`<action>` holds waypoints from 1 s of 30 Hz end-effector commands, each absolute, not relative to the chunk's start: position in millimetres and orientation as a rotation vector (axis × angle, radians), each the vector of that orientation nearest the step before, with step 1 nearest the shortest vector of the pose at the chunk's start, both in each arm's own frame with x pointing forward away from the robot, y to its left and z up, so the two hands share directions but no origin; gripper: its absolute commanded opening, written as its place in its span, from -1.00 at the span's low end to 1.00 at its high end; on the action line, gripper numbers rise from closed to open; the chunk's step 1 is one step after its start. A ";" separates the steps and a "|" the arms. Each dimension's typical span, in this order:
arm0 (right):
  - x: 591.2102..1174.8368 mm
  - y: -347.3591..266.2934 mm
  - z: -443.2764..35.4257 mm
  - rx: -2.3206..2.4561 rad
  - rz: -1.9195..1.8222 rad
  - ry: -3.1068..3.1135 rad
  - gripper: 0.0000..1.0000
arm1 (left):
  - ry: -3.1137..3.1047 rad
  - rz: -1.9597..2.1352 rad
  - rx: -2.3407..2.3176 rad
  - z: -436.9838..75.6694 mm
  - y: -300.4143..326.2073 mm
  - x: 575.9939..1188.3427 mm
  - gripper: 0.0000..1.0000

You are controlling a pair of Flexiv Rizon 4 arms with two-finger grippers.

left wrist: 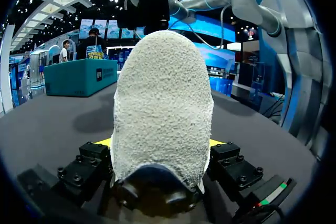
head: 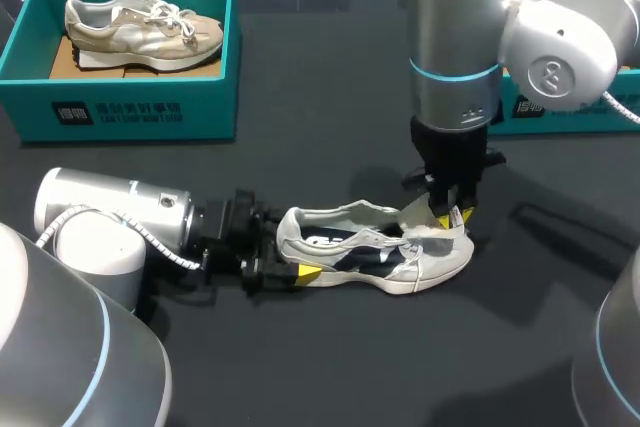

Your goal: Take the shoe out of the shoebox, open the shoe tongue, remove and reinsert the insole, then place the shoe into the shoebox

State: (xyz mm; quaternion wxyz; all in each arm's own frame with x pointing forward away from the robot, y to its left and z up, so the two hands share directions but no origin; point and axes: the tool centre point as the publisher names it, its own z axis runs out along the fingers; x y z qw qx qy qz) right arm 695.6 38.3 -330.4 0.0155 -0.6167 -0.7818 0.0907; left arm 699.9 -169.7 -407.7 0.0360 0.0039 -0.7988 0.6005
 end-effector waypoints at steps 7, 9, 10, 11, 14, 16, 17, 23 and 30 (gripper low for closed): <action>694.0 24.1 -344.9 -1.998 0.306 -2.370 -0.24 | -2.457 1.840 0.012 -408.8 -171.4 699.8 -1.00; 694.8 20.4 -347.6 -2.014 0.316 -2.353 -0.23 | -2.457 1.840 0.012 -408.8 -171.4 699.8 -1.00; 695.2 18.9 -348.6 -2.024 0.323 -2.346 -0.21 | -2.457 1.840 0.012 -408.8 -171.4 699.8 -1.00; 695.7 17.3 -349.8 -2.032 0.331 -2.340 -0.18 | -2.457 1.840 0.012 -408.8 -171.4 699.8 -1.00; 697.4 11.7 -353.4 -2.048 0.335 -2.319 -0.18 | -2.457 1.840 0.012 -408.8 -171.4 699.8 -1.00; 698.3 9.6 -353.1 -2.051 0.334 -2.307 -0.18 | -2.457 1.840 0.012 -408.8 -171.4 699.8 -1.00; 698.4 9.9 -350.6 -2.052 0.335 -2.305 -0.18 | -2.457 1.840 0.012 -408.8 -171.4 699.8 -1.00; 693.1 20.1 -318.2 -2.041 0.335 -2.362 -0.18 | -2.457 1.840 0.012 -408.8 -171.4 699.8 -1.00; 687.1 44.0 -270.4 -1.928 0.365 -2.537 -0.22 | -2.457 1.840 0.012 -408.8 -171.4 699.8 -1.00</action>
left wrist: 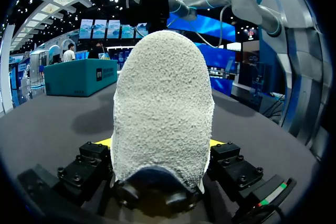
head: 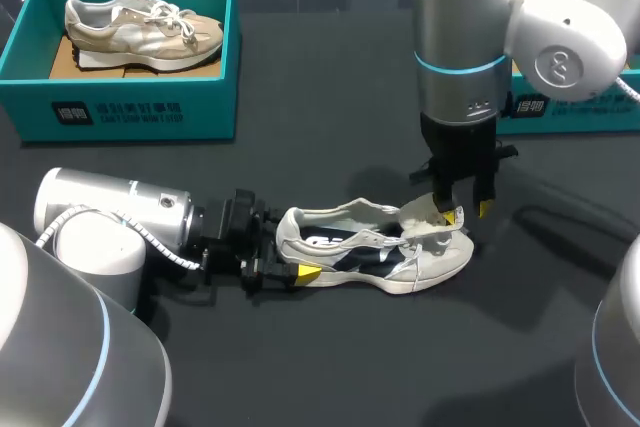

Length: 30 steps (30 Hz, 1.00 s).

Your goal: Take the shoe out of the shoebox, open the shoe tongue, remove and reinsert the insole, then place the shoe into the shoebox

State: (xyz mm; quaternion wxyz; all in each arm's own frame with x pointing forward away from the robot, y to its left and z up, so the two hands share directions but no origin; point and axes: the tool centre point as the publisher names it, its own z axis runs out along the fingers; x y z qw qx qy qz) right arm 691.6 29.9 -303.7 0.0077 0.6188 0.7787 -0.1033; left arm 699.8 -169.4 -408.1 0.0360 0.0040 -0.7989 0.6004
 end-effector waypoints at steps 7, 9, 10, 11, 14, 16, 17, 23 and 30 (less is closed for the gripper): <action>690.1 71.0 -228.7 1.599 -0.430 2.508 -0.22 | -2.457 1.840 0.012 -408.8 -171.4 699.8 -1.00; 693.5 77.3 -217.9 1.509 -0.431 2.547 -0.24 | -2.457 1.840 0.012 -408.8 -171.4 699.8 -1.00; 695.5 79.7 -214.2 1.455 -0.421 2.576 -0.25 | -2.457 1.840 0.012 -408.8 -171.4 699.8 -1.00; 697.2 82.1 -210.8 1.426 -0.420 2.589 -0.27 | -2.457 1.840 0.012 -408.8 -171.4 699.8 -1.00; 702.8 90.2 -202.1 1.299 -0.405 2.660 -0.40 | -2.457 1.840 0.012 -408.8 -171.4 699.8 -1.00; 706.0 94.9 -197.1 1.174 -0.345 2.736 -0.78 | -2.457 1.840 0.012 -408.8 -171.4 699.8 -1.00; 706.8 96.5 -194.7 1.158 -0.337 2.745 -0.82 | -2.457 1.840 0.012 -408.8 -171.4 699.8 -1.00; 707.5 112.6 -184.8 0.849 -0.242 2.853 -1.00 | -2.457 1.840 0.012 -408.8 -171.4 699.8 -1.00; 699.1 138.0 -180.8 0.402 0.000 2.998 -1.00 | -2.457 1.840 0.012 -408.8 -171.4 699.8 -1.00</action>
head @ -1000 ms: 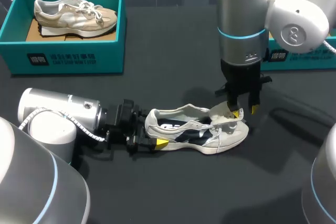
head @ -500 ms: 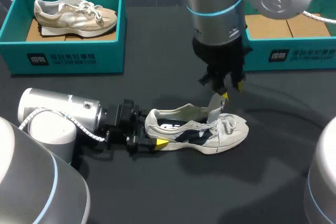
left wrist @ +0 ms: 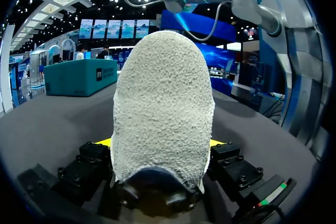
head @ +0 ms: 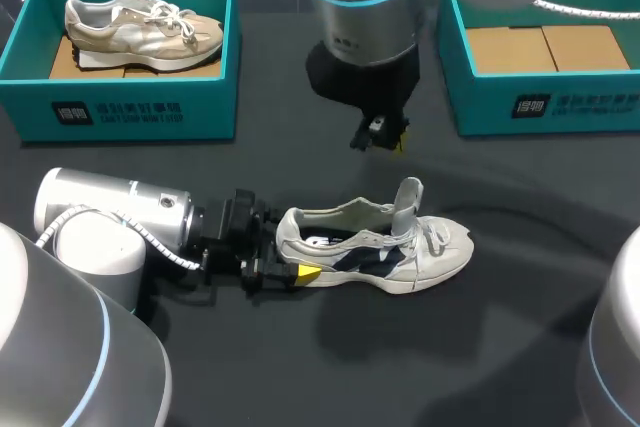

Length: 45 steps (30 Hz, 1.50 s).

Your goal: Take the shoe out of the shoebox, open the shoe tongue, remove and reinsert the insole, then place the shoe into the shoebox

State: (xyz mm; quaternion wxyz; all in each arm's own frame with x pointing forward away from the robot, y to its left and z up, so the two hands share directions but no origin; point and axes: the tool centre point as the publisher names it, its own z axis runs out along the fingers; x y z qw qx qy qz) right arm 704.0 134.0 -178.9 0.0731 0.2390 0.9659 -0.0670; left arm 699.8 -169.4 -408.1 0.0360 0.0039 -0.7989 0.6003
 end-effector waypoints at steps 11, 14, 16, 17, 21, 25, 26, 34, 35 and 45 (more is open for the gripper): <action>699.1 138.0 -180.8 0.402 0.000 2.998 -1.00 | -2.457 1.840 0.012 -408.8 -171.4 699.8 -1.00; 699.1 138.0 -180.8 0.402 0.000 2.998 -1.00 | -2.457 1.840 0.012 -408.8 -171.4 699.8 -1.00; 703.4 154.8 -188.3 0.298 -0.054 3.027 -1.00 | -2.457 1.840 0.012 -408.8 -171.4 699.8 -1.00; 705.7 162.2 -192.4 0.253 -0.084 3.042 -1.00 | -2.457 1.840 0.012 -408.8 -171.4 699.8 -1.00; 711.1 189.8 -212.1 0.022 -0.177 3.061 -1.00 | -2.457 1.840 0.012 -408.8 -171.4 699.8 -1.00; 711.4 204.2 -229.2 -0.076 -0.181 3.068 -1.00 | -2.457 1.840 0.012 -408.8 -171.4 699.8 -1.00; 711.1 205.4 -232.6 -0.090 -0.169 3.068 -1.00 | -2.457 1.840 0.012 -408.8 -171.4 699.8 -1.00; 705.5 207.2 -251.3 -0.162 -0.098 3.059 -1.00 | -2.457 1.840 0.012 -408.8 -171.4 699.8 -1.00; 704.2 206.7 -252.9 -0.167 -0.085 3.054 -1.00 | -2.457 1.840 0.012 -408.8 -171.4 699.8 -1.00; 697.2 201.3 -259.7 -0.199 -0.008 3.032 -1.00 | -2.457 1.840 0.012 -408.8 -171.4 699.8 -1.00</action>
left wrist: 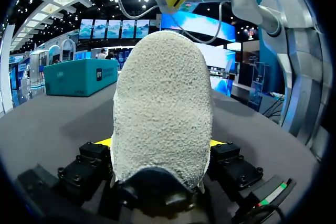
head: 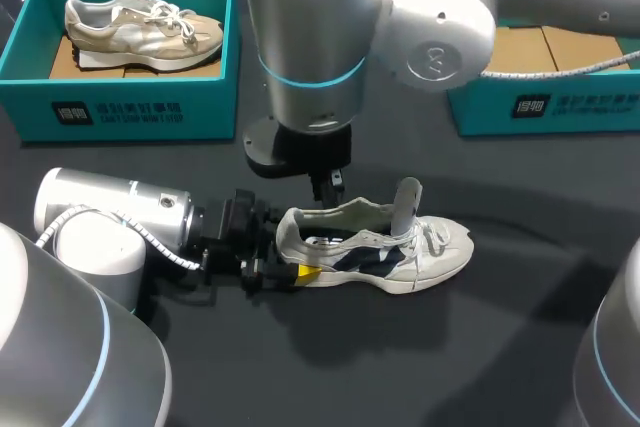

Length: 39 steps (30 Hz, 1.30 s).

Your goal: Take the shoe out of the shoebox, open the shoe tongue, remove and reinsert the insole, then place the shoe into the shoebox

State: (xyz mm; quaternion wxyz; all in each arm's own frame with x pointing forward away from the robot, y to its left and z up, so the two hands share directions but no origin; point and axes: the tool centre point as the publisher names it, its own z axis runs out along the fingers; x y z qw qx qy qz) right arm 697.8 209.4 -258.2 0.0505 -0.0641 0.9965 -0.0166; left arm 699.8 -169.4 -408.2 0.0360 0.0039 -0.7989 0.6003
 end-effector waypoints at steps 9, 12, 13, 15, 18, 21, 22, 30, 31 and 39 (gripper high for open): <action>697.2 201.3 -259.7 -0.199 -0.008 3.032 -1.00 | -2.457 1.840 0.012 -408.8 -171.4 699.8 -1.00; 697.2 201.3 -259.7 -0.199 -0.008 3.032 -1.00 | -2.457 1.840 0.012 -408.8 -171.4 699.8 -1.00; 697.2 201.3 -259.7 -0.199 -0.008 3.032 -1.00 | -2.457 1.840 0.012 -408.8 -171.4 699.8 -1.00; 697.2 201.3 -259.7 -0.199 -0.008 3.032 -1.00 | -2.457 1.840 0.012 -408.8 -171.4 699.8 -1.00; 698.5 203.3 -267.7 -0.183 -0.034 3.029 -1.00 | -2.457 1.840 0.012 -408.8 -171.4 699.8 -1.00; 696.2 205.3 -275.8 -0.162 -0.051 3.028 -1.00 | -2.457 1.840 0.012 -408.8 -171.4 699.8 -1.00; 694.8 205.8 -278.7 -0.161 -0.055 3.025 -1.00 | -2.457 1.840 0.012 -408.8 -171.4 699.8 -1.00; 692.0 204.5 -297.1 -0.195 -0.003 2.977 -1.00 | -2.457 1.840 0.012 -408.8 -171.4 699.8 -1.00; 692.0 204.5 -297.1 -0.195 -0.003 2.977 -1.00 | -2.457 1.840 0.012 -408.8 -171.4 699.8 -1.00; 692.0 204.5 -297.1 -0.195 -0.003 2.977 -1.00 | -2.457 1.840 0.012 -408.8 -171.4 699.8 -1.00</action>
